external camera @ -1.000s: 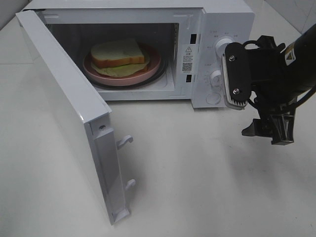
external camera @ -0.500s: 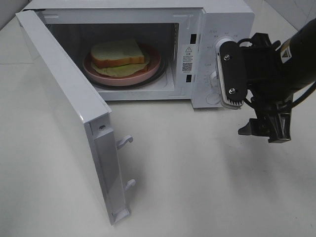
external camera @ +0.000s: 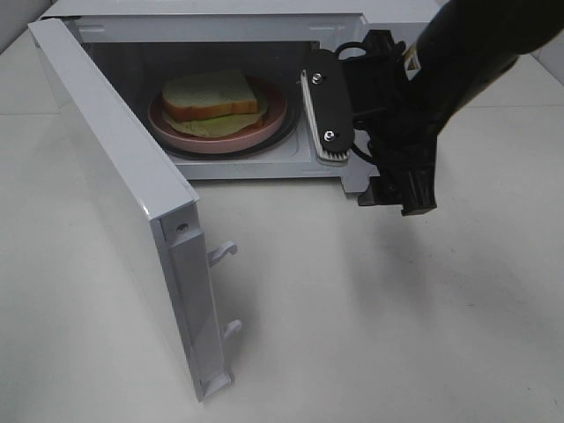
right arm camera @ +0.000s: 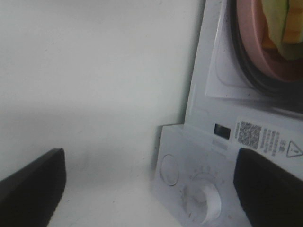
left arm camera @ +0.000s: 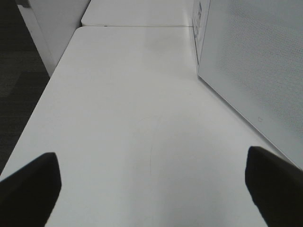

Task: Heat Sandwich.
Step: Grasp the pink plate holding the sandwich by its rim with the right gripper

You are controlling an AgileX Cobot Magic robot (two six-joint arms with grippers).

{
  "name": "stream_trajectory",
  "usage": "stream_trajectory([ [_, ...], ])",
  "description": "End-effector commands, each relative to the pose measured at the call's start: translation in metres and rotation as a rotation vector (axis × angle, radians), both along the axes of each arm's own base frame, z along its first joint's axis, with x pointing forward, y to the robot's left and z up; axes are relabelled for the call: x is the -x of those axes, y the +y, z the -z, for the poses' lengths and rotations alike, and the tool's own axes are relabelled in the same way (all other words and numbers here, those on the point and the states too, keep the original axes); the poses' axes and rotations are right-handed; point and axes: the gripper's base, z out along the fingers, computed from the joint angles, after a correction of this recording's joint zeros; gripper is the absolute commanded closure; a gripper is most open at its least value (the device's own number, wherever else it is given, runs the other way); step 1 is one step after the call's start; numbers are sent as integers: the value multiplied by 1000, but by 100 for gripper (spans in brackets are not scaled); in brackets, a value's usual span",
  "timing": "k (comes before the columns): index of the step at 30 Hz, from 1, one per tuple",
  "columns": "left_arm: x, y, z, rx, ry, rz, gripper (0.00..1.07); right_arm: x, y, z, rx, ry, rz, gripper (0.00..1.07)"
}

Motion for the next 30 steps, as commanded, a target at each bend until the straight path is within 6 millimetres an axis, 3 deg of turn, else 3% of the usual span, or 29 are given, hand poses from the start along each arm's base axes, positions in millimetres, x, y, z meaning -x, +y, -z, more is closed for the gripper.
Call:
stream_trajectory([
  [1,3,0,0,-3,-31,-3,7,-9,16,0,2,-15,-32,16],
  [13,3,0,0,-3,-31,-3,7,-44,59,12,-31,-36,-50,18],
  [30,3,0,0,-3,-31,-3,7,-89,95,49,-78,-51,-24,21],
])
